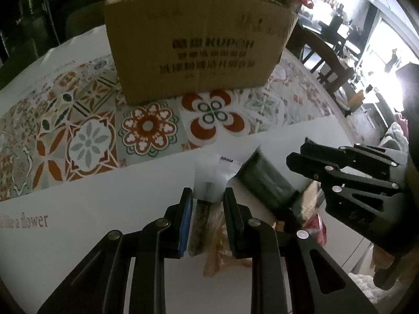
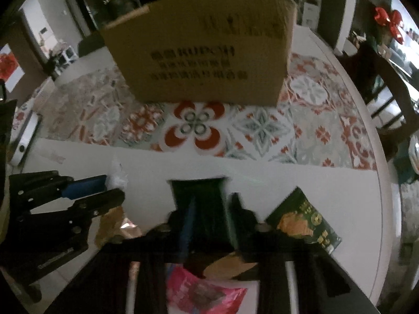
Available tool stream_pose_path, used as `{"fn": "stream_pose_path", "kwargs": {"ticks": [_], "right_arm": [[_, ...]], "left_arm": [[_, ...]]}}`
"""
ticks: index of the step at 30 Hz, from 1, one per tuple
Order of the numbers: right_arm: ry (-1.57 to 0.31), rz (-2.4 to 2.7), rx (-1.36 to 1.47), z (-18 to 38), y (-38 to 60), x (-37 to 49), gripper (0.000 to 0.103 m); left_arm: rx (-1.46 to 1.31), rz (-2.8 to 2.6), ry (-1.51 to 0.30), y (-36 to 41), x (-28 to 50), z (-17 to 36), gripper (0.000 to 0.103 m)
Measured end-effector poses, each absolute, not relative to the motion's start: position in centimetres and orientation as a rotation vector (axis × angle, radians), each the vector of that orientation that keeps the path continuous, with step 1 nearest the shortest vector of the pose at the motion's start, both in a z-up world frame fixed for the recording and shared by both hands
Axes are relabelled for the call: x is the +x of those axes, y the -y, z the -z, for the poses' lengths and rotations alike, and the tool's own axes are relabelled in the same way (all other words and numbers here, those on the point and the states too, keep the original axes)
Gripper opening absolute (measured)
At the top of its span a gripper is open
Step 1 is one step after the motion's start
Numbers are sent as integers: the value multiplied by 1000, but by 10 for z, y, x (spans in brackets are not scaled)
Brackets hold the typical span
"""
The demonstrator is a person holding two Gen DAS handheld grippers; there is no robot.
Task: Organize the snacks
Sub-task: 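Grasp the clear-wrapped biscuit stick with the left tool while the right tool grasps the dark bar, then lift both snacks and carry them over the cardboard box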
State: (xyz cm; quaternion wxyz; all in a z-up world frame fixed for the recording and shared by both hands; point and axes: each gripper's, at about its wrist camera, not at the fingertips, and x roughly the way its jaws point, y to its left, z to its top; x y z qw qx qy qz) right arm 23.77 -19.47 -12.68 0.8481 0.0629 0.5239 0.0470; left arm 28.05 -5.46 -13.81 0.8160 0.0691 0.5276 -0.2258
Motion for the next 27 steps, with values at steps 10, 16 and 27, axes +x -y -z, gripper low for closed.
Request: {"fn": "stream_pose_path", "kwargs": {"ticks": [10, 16, 27], "right_arm": [[-1176, -113, 161, 140, 192, 245, 50], [-1244, -165, 102, 158, 175, 253, 50], [-1263, -162, 76, 172, 166, 264, 50]], "left_arm": [[140, 450, -1152, 46, 287, 144, 24], [112, 406, -1160, 30, 289, 145, 24], [99, 393, -1175, 24, 289, 148, 24]]}}
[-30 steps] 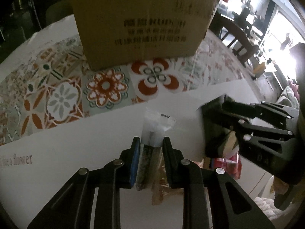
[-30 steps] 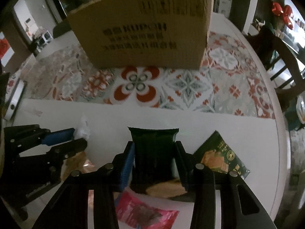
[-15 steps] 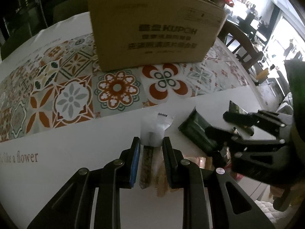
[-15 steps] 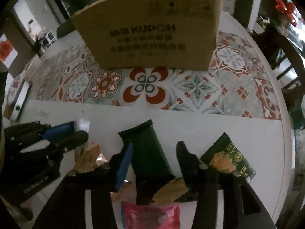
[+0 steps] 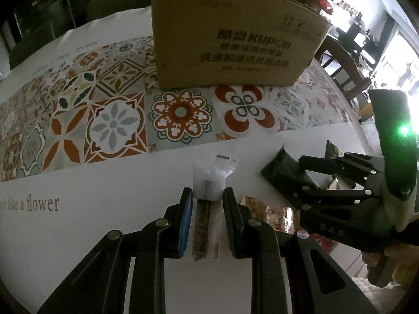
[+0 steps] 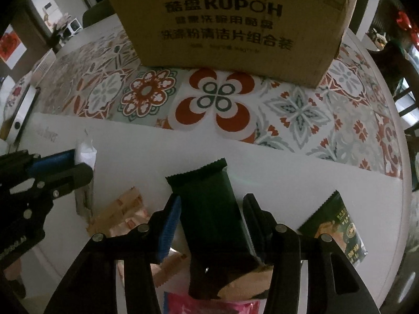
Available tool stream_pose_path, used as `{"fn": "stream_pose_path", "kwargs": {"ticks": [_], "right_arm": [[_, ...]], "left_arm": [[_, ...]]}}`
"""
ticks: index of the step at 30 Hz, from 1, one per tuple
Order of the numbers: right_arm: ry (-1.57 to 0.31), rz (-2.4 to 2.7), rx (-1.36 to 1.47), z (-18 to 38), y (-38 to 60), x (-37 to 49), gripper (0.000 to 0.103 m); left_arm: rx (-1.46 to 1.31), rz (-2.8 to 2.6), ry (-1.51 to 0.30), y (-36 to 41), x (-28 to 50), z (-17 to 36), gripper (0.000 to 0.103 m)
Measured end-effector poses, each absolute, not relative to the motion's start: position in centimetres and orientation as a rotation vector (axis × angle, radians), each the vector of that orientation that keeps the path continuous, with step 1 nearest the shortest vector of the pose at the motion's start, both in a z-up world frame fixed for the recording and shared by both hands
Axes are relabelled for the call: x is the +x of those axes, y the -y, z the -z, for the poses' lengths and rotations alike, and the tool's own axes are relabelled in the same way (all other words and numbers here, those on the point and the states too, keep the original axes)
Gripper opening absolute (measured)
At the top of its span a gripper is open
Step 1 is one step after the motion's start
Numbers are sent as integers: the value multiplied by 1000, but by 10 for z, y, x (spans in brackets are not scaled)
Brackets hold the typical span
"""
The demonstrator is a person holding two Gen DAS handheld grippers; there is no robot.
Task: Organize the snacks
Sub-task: 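Lift both snacks and carry them over the cardboard box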
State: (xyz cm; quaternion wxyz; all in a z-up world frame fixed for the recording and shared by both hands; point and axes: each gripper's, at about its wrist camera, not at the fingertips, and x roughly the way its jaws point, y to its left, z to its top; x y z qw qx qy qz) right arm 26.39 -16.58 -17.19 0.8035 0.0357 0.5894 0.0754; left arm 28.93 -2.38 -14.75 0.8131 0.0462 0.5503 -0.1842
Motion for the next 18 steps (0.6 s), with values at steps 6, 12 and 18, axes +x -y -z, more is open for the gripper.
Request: {"fn": "stream_pose_path", "kwargs": {"ticks": [6, 12, 18], "right_arm": [[-1278, -191, 65, 172, 161, 267, 50], [-1289, -214, 34, 173, 156, 265, 51], [-1286, -219, 19, 176, 156, 260, 59]], "left_arm": [[99, 395, -1172, 24, 290, 147, 24], [112, 400, -1171, 26, 290, 147, 24], [120, 409, -1172, 28, 291, 147, 24]]}}
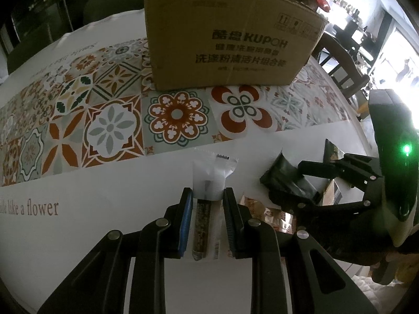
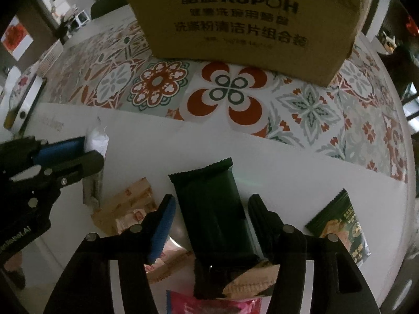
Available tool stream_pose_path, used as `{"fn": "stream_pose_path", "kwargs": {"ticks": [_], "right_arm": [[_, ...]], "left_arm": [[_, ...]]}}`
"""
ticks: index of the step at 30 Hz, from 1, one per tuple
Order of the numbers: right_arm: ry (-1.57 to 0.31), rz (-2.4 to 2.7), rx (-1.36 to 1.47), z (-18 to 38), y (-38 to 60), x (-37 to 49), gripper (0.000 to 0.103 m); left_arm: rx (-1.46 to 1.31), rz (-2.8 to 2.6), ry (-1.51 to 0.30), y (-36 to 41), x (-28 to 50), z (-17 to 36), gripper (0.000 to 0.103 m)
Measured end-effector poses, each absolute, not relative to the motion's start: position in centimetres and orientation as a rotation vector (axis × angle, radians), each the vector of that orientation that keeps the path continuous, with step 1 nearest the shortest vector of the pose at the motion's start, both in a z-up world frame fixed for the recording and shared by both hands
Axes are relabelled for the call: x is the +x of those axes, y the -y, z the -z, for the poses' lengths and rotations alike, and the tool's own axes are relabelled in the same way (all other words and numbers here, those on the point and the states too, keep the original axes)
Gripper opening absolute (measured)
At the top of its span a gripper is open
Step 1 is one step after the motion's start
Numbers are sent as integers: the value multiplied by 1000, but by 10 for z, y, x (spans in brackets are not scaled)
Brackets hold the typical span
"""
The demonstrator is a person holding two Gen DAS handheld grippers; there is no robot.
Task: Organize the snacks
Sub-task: 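Lift both snacks and carry them over the cardboard box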
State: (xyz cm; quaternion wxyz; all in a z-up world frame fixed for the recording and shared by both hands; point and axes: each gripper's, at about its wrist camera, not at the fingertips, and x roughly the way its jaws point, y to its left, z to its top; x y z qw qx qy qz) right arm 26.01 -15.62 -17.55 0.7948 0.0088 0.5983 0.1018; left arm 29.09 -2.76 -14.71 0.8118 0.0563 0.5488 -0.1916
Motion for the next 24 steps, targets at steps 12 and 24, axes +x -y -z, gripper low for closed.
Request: {"fn": "stream_pose_path", "kwargs": {"ticks": [12, 24], "right_arm": [[-1223, -164, -26, 171, 163, 261, 46], [-1038, -107, 8, 108, 182, 250, 45]], "left_arm": [[139, 425, -1162, 33, 290, 145, 24], [131, 438, -1057, 40, 293, 109, 21]]}}
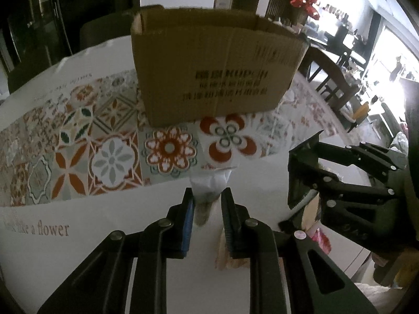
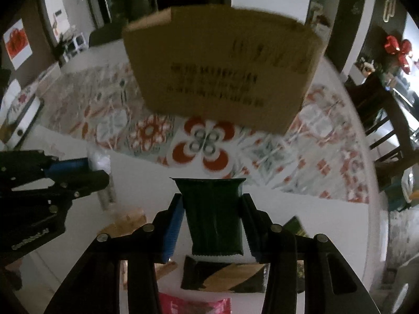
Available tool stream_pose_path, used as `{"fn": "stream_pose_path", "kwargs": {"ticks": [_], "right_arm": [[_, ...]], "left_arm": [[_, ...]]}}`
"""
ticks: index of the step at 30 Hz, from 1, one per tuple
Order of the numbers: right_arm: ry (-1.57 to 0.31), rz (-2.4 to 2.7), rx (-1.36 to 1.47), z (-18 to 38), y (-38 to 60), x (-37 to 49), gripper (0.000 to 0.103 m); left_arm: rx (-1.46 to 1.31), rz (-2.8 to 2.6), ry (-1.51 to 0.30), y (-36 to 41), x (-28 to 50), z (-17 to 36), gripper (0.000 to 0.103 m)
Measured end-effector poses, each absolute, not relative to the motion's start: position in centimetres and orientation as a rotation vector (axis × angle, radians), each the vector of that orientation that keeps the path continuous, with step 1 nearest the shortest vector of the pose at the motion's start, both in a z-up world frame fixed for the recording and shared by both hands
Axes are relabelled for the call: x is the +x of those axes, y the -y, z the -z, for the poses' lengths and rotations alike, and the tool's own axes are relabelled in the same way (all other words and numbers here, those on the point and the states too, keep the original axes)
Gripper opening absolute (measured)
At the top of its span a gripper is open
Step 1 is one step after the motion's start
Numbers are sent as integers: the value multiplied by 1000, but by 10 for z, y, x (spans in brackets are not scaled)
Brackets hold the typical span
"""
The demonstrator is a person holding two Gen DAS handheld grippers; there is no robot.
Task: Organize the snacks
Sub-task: 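Lift both snacks and carry them over the cardboard box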
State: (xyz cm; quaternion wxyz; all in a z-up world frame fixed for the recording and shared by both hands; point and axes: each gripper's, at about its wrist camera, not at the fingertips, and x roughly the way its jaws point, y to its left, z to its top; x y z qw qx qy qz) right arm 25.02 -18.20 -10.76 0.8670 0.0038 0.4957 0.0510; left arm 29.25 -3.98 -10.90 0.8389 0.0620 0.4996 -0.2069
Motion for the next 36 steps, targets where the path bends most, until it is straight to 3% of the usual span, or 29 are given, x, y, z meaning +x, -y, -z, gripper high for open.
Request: {"fn": "stream_pose_path", "kwargs": {"ticks": [23, 36], "right_arm": [[-714, -95, 95, -16, 192, 273, 45], [-611, -95, 99, -54, 207, 317, 45]], "left_arm": [[87, 490, -719, 44, 324, -17, 20], [94, 487, -604, 51, 365, -51, 20]]}}
